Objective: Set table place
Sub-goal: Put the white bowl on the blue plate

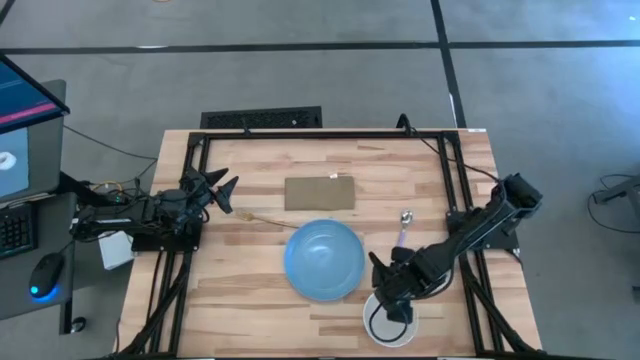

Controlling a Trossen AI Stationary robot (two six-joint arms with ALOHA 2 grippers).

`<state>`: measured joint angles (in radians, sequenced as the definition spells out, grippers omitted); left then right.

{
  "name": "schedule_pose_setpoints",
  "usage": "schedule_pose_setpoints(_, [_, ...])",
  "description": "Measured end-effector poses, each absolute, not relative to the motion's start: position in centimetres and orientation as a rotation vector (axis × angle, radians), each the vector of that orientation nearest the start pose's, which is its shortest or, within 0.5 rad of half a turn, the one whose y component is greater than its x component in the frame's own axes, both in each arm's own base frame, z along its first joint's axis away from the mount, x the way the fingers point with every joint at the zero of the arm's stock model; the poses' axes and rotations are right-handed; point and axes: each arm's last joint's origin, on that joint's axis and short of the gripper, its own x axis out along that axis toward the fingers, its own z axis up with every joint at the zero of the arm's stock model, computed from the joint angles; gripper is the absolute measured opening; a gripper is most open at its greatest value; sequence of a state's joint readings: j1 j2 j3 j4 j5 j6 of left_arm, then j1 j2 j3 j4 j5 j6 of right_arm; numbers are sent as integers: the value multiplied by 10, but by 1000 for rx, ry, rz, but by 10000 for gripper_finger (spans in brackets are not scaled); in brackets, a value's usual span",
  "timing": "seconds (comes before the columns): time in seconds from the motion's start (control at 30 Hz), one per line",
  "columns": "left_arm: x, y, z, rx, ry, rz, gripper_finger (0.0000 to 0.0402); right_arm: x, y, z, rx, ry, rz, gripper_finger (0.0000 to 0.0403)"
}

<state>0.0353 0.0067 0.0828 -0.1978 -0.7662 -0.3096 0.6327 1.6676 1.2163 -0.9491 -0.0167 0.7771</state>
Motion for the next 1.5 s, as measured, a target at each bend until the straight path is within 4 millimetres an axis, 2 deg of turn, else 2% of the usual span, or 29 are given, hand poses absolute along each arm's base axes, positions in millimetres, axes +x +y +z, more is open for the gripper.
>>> schedule_pose_setpoints(0.37, [83, 23, 173, -249, -8, 811, 224, 246, 180, 191, 267, 1457, 13, 227])
schedule_pose_setpoints(0.5, [83, 23, 173, -249, -9, 810, 224, 246, 178, 181, 286, 1455, 26, 215])
schedule_pose_setpoints(0.67, [83, 23, 173, -249, -8, 811, 224, 247, 177, 175, 292, 1452, 24, 171])
schedule_pose_setpoints(0.87, [83, 23, 173, -249, -8, 811, 224, 248, 175, 172, 291, 1461, 10, 84])
schedule_pose_setpoints(1.0, [83, 23, 173, -249, -8, 811, 224, 249, 173, 173, 301, 1459, 10, 23])
schedule_pose_setpoints(1.27, [83, 23, 173, -249, -8, 811, 224, 252, 168, 174, 423, 1525, 15, 21])
schedule_pose_setpoints(1.37, [83, 23, 173, -249, -8, 811, 224, 253, 166, 187, 438, 1532, 44, 21])
schedule_pose_setpoints(1.5, [83, 23, 173, -249, -8, 811, 224, 256, 156, 214, 460, 1490, 67, 21])
